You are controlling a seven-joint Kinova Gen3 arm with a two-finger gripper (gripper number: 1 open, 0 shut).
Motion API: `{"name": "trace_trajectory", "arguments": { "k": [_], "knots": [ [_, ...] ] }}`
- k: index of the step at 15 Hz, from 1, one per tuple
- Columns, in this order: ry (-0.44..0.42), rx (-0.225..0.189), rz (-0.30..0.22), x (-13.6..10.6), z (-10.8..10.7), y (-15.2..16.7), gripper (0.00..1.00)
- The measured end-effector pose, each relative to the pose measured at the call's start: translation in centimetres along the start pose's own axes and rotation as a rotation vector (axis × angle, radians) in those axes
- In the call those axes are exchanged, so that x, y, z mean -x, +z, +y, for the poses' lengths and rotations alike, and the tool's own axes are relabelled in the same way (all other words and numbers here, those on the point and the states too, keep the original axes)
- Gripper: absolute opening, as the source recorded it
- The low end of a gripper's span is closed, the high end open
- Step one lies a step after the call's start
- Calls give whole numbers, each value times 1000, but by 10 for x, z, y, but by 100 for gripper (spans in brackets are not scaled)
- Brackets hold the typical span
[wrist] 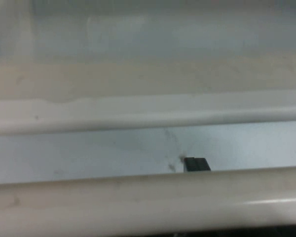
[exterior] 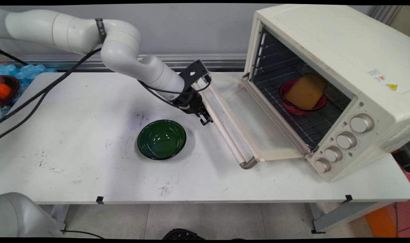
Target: Close the oven
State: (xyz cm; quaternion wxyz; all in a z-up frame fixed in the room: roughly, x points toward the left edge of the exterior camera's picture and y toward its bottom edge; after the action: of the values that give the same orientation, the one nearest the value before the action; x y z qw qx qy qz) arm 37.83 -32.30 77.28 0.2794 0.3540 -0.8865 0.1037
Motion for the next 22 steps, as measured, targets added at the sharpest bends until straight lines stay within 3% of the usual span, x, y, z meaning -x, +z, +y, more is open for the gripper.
{"name": "trace_trajectory", "arguments": {
  "k": [9, 22],
  "knots": [
    [21, -10, 82, -27, -3, -11, 0],
    [62, -17, 233, -93, -2, -37, 0]
  ]
}}
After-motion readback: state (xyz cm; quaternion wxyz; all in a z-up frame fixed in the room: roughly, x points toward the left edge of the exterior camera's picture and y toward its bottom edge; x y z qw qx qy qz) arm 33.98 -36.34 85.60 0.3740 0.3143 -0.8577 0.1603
